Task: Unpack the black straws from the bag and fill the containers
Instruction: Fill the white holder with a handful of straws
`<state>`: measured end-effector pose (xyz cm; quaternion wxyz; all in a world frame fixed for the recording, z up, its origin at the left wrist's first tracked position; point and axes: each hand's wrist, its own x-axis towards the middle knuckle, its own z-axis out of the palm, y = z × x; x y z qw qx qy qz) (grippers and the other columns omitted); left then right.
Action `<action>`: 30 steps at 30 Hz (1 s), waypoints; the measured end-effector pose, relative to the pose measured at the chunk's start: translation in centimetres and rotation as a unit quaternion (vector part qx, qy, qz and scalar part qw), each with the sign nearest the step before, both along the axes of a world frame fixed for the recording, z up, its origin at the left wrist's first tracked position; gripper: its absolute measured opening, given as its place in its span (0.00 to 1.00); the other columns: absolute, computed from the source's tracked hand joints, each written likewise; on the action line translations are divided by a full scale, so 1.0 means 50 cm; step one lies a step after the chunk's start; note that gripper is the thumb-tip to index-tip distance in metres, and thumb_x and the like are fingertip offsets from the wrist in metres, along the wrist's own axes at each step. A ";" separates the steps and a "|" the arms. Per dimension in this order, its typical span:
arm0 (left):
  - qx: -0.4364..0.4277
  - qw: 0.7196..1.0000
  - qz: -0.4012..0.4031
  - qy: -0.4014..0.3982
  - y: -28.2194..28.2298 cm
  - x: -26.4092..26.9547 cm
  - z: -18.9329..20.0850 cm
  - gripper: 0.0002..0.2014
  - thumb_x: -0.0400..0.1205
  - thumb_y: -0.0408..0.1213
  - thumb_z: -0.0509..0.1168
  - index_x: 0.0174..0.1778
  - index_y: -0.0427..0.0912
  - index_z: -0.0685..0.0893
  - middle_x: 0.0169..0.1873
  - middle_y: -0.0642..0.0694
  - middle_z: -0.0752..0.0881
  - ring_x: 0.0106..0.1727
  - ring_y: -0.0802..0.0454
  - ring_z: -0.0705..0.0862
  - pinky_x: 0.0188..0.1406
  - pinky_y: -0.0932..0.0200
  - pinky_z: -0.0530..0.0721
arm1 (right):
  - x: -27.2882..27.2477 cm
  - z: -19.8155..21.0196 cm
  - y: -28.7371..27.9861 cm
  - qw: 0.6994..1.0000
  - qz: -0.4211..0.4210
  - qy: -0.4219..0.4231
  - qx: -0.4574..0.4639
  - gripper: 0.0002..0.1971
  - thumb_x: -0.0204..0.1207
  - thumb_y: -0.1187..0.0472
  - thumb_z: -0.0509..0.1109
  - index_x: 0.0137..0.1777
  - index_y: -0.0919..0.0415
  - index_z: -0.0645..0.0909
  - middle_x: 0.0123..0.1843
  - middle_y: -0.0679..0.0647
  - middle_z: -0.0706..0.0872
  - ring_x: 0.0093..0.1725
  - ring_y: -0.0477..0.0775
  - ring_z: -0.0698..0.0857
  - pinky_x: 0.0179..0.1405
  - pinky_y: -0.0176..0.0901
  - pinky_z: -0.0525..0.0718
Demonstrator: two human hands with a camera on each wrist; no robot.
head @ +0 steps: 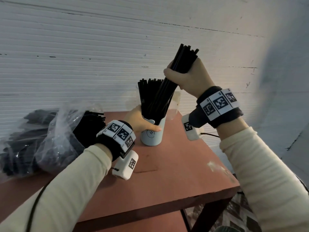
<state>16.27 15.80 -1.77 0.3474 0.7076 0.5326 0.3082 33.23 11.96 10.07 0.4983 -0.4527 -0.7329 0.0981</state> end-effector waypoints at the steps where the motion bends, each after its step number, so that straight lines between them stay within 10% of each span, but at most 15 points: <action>1: -0.003 1.000 -0.002 0.002 0.005 -0.002 -0.003 0.50 0.49 0.56 0.83 0.70 0.52 0.75 0.60 0.55 0.84 0.63 0.52 0.82 0.66 0.47 0.82 | -0.003 0.000 0.004 1.000 0.004 -0.008 0.002 0.12 0.72 0.64 0.71 0.39 0.76 0.80 0.32 0.64 0.82 0.24 0.41 0.76 0.25 0.31 0.74; 5: -0.005 1.000 -0.007 0.006 0.009 -0.006 -0.007 0.53 0.46 0.60 0.81 0.70 0.55 0.74 0.59 0.57 0.84 0.62 0.54 0.82 0.65 0.48 0.82 | -0.010 0.005 0.020 0.999 0.012 -0.044 0.005 0.08 0.72 0.64 0.71 0.38 0.71 0.81 0.33 0.56 0.84 0.32 0.42 0.81 0.31 0.34 0.78; 11: -0.002 1.000 -0.009 -0.011 0.007 -0.008 -0.009 0.54 0.47 0.57 0.81 0.72 0.55 0.72 0.61 0.56 0.83 0.64 0.54 0.82 0.67 0.48 0.81 | -0.028 -0.007 0.041 0.990 0.040 -0.129 -0.042 0.13 0.71 0.60 0.72 0.39 0.74 0.82 0.39 0.70 0.85 0.43 0.66 0.85 0.42 0.52 0.84; 15: 0.003 0.999 -0.021 -0.028 0.009 -0.009 -0.013 0.54 0.49 0.54 0.82 0.75 0.53 0.71 0.64 0.54 0.83 0.66 0.52 0.81 0.69 0.47 0.80 | -0.040 -0.053 0.048 0.974 -0.055 -0.220 -0.023 0.18 0.69 0.42 0.71 0.30 0.50 0.69 0.34 0.46 0.75 0.50 0.56 0.71 0.50 0.49 0.72; 22: 0.003 0.999 -0.027 -0.033 0.018 -0.013 -0.022 0.48 0.56 0.48 0.85 0.73 0.55 0.72 0.61 0.56 0.84 0.64 0.54 0.82 0.67 0.51 0.80 | -0.047 -0.087 0.037 0.983 -0.082 -0.155 0.049 0.41 0.59 0.27 0.70 0.67 0.52 0.71 0.61 0.46 0.66 0.63 0.48 0.66 0.70 0.51 0.68; 26: 0.009 0.999 -0.021 -0.036 0.017 -0.013 -0.022 0.46 0.59 0.44 0.86 0.73 0.53 0.73 0.62 0.54 0.84 0.64 0.54 0.82 0.66 0.54 0.79 | -0.045 -0.081 0.026 0.986 -0.019 -0.033 0.162 0.42 0.70 0.47 0.78 0.78 0.62 0.62 0.72 0.55 0.69 0.71 0.50 0.72 0.74 0.44 0.72; 30: 0.012 1.000 -0.010 -0.024 0.016 -0.009 -0.022 0.47 0.55 0.47 0.86 0.71 0.53 0.75 0.61 0.55 0.85 0.63 0.53 0.83 0.67 0.51 0.81 | -0.050 -0.081 0.027 0.977 -0.010 -0.158 0.143 0.19 0.84 0.60 0.61 0.73 0.62 0.75 0.72 0.55 0.79 0.73 0.51 0.76 0.73 0.44 0.73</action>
